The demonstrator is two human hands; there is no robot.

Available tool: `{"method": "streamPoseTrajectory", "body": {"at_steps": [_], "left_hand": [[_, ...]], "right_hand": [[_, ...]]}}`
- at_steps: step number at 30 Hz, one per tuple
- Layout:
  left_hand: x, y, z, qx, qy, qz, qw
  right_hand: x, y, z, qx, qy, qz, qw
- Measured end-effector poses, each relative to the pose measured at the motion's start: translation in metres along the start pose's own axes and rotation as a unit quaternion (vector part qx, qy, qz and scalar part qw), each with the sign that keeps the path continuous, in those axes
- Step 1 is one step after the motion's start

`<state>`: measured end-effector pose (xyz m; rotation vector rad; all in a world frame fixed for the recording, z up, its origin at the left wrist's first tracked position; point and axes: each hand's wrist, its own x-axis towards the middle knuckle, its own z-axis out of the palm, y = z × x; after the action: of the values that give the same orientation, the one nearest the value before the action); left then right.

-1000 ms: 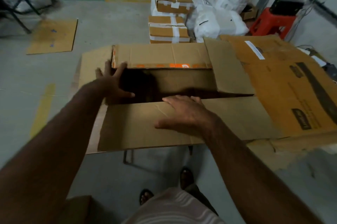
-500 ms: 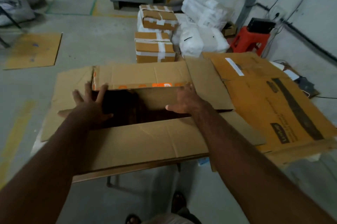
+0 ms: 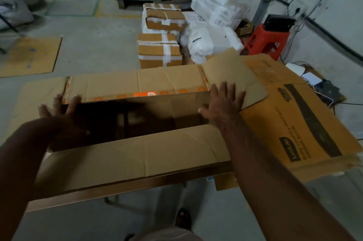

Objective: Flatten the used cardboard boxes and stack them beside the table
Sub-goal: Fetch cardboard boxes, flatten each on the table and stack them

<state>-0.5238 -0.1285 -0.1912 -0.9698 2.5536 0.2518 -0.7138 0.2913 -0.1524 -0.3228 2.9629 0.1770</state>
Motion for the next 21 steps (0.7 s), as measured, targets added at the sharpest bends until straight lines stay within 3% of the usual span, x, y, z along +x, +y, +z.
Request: {"method": "streamPoseTrajectory", "body": {"at_steps": [2,5,10,13,16,18,21], "left_hand": [[0.002,0.003,0.0,-0.018,0.023,0.0,1.0],[0.003,0.007,0.004,-0.073,0.121,0.027,0.99],[-0.014,0.034,0.007,-0.195,0.262,-0.027,0.945],[-0.032,0.046,0.013,-0.179,0.247,-0.085,0.948],[-0.041,0.04,0.018,-0.157,0.231,-0.065,0.958],[-0.041,0.031,0.018,-0.157,0.233,-0.047,0.958],[-0.041,0.021,0.02,-0.19,0.26,-0.019,0.946]], "right_hand": [[0.001,0.006,0.013,0.009,-0.015,-0.006,1.0],[0.0,0.007,0.025,0.006,-0.012,-0.007,1.0],[-0.002,-0.007,0.02,0.007,0.037,-0.017,0.999],[-0.006,-0.038,0.018,0.058,0.141,-0.132,0.979],[-0.014,-0.087,0.02,0.109,0.124,-0.254,0.953],[-0.019,-0.116,0.025,0.128,0.09,-0.28,0.947],[-0.017,-0.14,0.024,0.182,0.134,-0.25,0.941]]}}
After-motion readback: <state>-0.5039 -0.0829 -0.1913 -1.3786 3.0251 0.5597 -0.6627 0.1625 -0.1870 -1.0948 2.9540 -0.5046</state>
